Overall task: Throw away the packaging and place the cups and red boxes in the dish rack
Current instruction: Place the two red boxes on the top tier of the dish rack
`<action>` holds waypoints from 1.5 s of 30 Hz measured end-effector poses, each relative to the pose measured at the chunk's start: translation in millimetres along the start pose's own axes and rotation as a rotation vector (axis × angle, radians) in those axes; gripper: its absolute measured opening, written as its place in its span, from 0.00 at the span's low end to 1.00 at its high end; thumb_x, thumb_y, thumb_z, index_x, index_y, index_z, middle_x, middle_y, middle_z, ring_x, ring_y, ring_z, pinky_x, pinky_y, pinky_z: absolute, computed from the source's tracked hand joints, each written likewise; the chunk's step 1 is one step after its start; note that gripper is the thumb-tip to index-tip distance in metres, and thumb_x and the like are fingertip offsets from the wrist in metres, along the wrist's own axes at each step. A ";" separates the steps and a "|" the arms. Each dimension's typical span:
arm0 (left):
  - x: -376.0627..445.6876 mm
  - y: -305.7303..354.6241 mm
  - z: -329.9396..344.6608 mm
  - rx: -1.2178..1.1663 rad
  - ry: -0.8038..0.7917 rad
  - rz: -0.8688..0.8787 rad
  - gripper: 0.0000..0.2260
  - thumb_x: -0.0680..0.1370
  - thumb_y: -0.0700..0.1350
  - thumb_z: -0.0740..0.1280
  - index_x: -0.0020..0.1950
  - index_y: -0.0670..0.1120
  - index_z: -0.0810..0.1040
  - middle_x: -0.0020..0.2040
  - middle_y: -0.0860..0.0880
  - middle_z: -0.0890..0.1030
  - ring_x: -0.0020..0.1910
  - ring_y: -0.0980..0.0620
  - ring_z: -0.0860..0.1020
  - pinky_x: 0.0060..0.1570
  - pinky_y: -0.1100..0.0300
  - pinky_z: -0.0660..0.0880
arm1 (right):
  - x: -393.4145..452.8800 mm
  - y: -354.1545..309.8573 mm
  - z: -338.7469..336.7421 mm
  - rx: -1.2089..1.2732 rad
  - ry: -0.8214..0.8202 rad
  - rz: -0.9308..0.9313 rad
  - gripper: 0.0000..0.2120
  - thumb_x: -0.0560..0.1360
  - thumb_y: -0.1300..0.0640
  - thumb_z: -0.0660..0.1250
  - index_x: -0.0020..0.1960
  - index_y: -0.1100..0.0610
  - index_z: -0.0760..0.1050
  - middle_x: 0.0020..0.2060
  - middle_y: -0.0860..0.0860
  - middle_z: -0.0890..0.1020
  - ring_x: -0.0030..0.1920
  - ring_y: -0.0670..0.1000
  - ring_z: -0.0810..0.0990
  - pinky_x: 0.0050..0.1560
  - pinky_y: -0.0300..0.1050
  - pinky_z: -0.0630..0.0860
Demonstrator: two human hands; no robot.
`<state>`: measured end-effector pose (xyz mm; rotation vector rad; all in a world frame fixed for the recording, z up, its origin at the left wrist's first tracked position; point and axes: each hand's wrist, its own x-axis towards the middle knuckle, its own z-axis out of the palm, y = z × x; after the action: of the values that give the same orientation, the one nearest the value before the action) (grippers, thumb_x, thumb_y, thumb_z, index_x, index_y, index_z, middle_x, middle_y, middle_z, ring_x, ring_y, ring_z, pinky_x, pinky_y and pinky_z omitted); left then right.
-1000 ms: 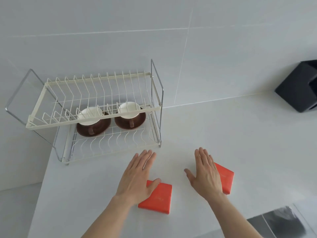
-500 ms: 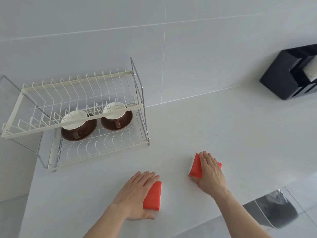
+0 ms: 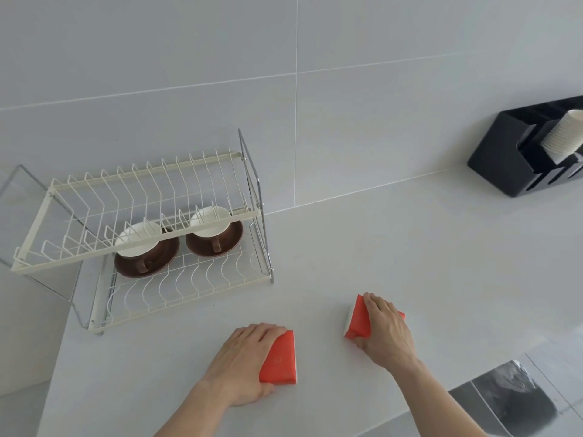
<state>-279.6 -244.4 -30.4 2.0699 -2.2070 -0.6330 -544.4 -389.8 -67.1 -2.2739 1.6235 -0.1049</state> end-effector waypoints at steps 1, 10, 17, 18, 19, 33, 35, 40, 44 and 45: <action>2.9 -1.3 -7.9 0.003 0.017 0.000 0.43 0.67 0.58 0.73 0.77 0.59 0.55 0.74 0.60 0.62 0.73 0.57 0.62 0.73 0.63 0.54 | 1.5 -1.6 -3.4 0.006 0.009 -0.001 0.47 0.67 0.41 0.75 0.78 0.55 0.57 0.73 0.47 0.67 0.73 0.52 0.64 0.71 0.46 0.65; 29.3 -6.4 -107.8 0.057 0.213 0.034 0.44 0.66 0.62 0.74 0.76 0.61 0.55 0.72 0.61 0.65 0.71 0.55 0.65 0.72 0.59 0.60 | 36.8 -37.3 -64.7 0.006 0.123 -0.066 0.48 0.68 0.38 0.74 0.78 0.53 0.55 0.75 0.46 0.65 0.73 0.51 0.63 0.67 0.46 0.68; 35.7 -2.0 -212.4 0.098 0.414 0.059 0.43 0.66 0.64 0.73 0.77 0.60 0.56 0.73 0.60 0.66 0.71 0.55 0.65 0.72 0.58 0.61 | 77.0 -91.8 -149.3 -0.006 0.259 -0.158 0.48 0.68 0.35 0.72 0.78 0.53 0.56 0.75 0.45 0.65 0.73 0.50 0.63 0.67 0.46 0.67; 35.5 -4.6 -228.7 0.100 0.443 0.053 0.43 0.66 0.64 0.73 0.77 0.60 0.56 0.73 0.59 0.66 0.71 0.55 0.65 0.72 0.57 0.62 | 82.3 -101.8 -163.4 -0.016 0.285 -0.176 0.47 0.68 0.36 0.73 0.78 0.53 0.56 0.74 0.45 0.65 0.73 0.50 0.64 0.66 0.46 0.67; 34.8 -8.1 -244.8 0.102 0.472 0.046 0.43 0.66 0.65 0.73 0.76 0.60 0.57 0.73 0.59 0.66 0.70 0.55 0.66 0.71 0.56 0.63 | 87.9 -111.7 -177.2 -0.018 0.310 -0.198 0.47 0.68 0.37 0.74 0.78 0.53 0.56 0.74 0.45 0.66 0.73 0.51 0.64 0.66 0.46 0.67; -30.0 -90.1 -422.6 0.184 0.748 -0.132 0.43 0.65 0.59 0.78 0.75 0.59 0.61 0.71 0.57 0.70 0.67 0.52 0.70 0.65 0.54 0.69 | 139.6 -300.3 -309.1 -0.083 0.483 -0.531 0.47 0.66 0.40 0.76 0.77 0.54 0.58 0.73 0.48 0.68 0.71 0.54 0.66 0.65 0.52 0.71; -40.5 -111.2 -429.1 0.189 0.759 -0.169 0.43 0.65 0.59 0.78 0.75 0.58 0.61 0.70 0.56 0.70 0.67 0.52 0.71 0.65 0.54 0.69 | 146.4 -332.1 -306.6 -0.084 0.485 -0.582 0.46 0.66 0.41 0.76 0.76 0.54 0.58 0.73 0.48 0.68 0.70 0.54 0.67 0.64 0.53 0.72; -50.6 -188.5 -414.5 0.157 0.707 -0.284 0.43 0.64 0.57 0.78 0.75 0.57 0.62 0.70 0.55 0.71 0.67 0.51 0.70 0.65 0.53 0.69 | 167.3 -402.1 -266.1 -0.137 0.333 -0.677 0.46 0.66 0.41 0.77 0.76 0.52 0.59 0.71 0.48 0.70 0.68 0.54 0.70 0.62 0.54 0.73; -12.7 -236.1 -368.7 0.097 0.545 -0.309 0.43 0.64 0.56 0.77 0.75 0.57 0.61 0.69 0.54 0.71 0.66 0.51 0.70 0.65 0.54 0.69 | 200.5 -401.6 -200.4 -0.185 0.140 -0.646 0.44 0.65 0.41 0.76 0.75 0.51 0.61 0.68 0.48 0.72 0.66 0.54 0.71 0.61 0.54 0.74; -11.8 -239.1 -359.9 0.096 0.527 -0.314 0.43 0.64 0.57 0.77 0.75 0.57 0.61 0.69 0.55 0.71 0.66 0.51 0.70 0.65 0.54 0.69 | 199.3 -399.3 -192.2 -0.194 0.127 -0.644 0.44 0.65 0.40 0.76 0.75 0.51 0.61 0.68 0.48 0.72 0.65 0.55 0.71 0.60 0.54 0.74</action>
<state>59.2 -330.9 223.8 2.3094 -1.6683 0.0236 -164.3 -505.4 212.7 -2.9112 0.9203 -0.2597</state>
